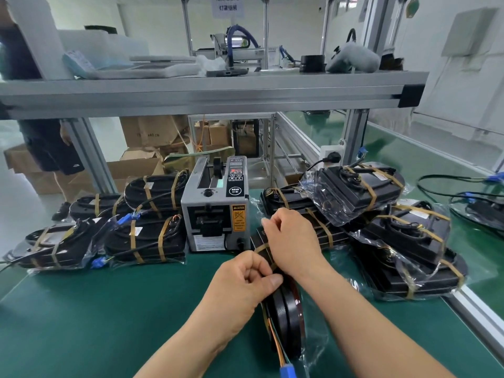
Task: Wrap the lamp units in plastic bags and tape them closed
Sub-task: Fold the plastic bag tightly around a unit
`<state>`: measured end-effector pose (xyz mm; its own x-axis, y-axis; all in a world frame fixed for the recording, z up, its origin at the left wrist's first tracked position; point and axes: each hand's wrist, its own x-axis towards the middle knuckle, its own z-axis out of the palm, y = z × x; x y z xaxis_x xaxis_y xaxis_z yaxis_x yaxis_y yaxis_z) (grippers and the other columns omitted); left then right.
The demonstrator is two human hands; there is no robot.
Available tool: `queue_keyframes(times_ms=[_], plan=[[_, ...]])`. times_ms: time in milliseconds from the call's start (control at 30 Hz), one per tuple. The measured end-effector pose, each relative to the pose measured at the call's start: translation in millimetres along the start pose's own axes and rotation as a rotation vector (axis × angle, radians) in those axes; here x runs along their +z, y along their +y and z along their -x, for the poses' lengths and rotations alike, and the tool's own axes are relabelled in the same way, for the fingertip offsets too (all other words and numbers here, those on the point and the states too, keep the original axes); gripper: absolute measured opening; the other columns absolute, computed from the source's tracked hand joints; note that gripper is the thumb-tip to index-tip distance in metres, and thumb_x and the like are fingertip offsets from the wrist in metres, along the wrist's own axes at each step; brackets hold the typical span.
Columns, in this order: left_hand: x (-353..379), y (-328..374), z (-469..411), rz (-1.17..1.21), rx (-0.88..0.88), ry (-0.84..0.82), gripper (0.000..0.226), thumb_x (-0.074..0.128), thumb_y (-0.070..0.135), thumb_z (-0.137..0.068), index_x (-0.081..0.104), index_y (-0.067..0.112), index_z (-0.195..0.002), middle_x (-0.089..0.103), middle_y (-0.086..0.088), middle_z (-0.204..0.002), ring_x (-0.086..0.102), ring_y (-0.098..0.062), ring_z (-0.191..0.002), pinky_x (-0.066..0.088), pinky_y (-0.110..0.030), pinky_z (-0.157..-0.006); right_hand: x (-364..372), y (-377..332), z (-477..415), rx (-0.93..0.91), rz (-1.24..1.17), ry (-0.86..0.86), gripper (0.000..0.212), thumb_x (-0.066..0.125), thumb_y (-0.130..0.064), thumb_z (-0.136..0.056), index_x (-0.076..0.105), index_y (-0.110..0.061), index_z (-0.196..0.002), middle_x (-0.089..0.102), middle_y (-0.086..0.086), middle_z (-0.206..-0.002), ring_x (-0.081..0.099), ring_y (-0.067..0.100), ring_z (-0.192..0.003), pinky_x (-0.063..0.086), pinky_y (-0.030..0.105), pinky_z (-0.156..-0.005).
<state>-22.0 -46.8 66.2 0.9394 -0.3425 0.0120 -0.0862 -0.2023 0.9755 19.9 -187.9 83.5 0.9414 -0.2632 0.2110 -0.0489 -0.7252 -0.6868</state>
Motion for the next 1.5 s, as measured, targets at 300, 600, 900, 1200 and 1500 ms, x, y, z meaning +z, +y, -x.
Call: queue_keyframes(times_ms=[300,600,900,1200,1500], plan=[[2,3,-1,-0.048,0.026,-0.01,0.016,0.077,0.022,-0.084,0.063,0.022,-0.076,0.046,0.01,-0.059,0.039,-0.004,-0.054,0.037,-0.013,-0.054,1,3,-9,0.075,-0.131,-0.041,0.022,0.055,-0.041,-0.096,0.055,-0.024,-0.083,0.062,-0.006,-0.082,0.058,0.016,-0.08,0.052,0.039,-0.078],[-5,-1,-20,-0.033,0.028,0.157,0.01,0.063,0.025,-0.095,0.065,0.034,-0.097,0.047,0.013,-0.059,0.042,-0.003,-0.054,0.038,-0.013,-0.052,2,7,-10,0.063,-0.194,-0.034,0.023,0.051,-0.035,-0.099,0.06,-0.024,-0.082,0.064,-0.004,-0.081,0.06,0.018,-0.08,0.051,0.038,-0.076],[-20,8,-62,-0.085,-0.092,0.093,0.03,0.042,0.034,-0.101,0.072,0.032,-0.106,0.053,0.022,-0.047,0.048,0.003,-0.05,0.037,-0.027,-0.061,4,7,-11,0.078,-0.188,-0.078,0.023,0.043,-0.035,-0.104,0.057,-0.024,-0.089,0.06,-0.004,-0.082,0.056,0.016,-0.079,0.043,0.035,-0.072],[-59,-21,-71,0.697,-0.477,0.559,0.014,0.06,0.02,-0.098,0.066,0.017,-0.086,0.049,0.009,-0.052,0.039,-0.003,-0.042,0.033,-0.016,-0.046,4,7,-13,0.105,-0.137,-0.107,0.023,0.041,-0.034,-0.104,0.054,-0.025,-0.088,0.061,-0.002,-0.08,0.053,0.013,-0.067,0.04,0.03,-0.057],[-58,-6,-95,0.79,-0.576,0.487,0.023,0.064,0.03,-0.096,0.06,0.019,-0.077,0.05,0.012,-0.042,0.042,0.001,-0.034,0.029,-0.016,-0.053,2,5,-8,0.096,-0.161,-0.099,0.022,0.042,-0.032,-0.103,0.057,-0.023,-0.091,0.062,-0.001,-0.083,0.056,0.016,-0.073,0.048,0.033,-0.063]])
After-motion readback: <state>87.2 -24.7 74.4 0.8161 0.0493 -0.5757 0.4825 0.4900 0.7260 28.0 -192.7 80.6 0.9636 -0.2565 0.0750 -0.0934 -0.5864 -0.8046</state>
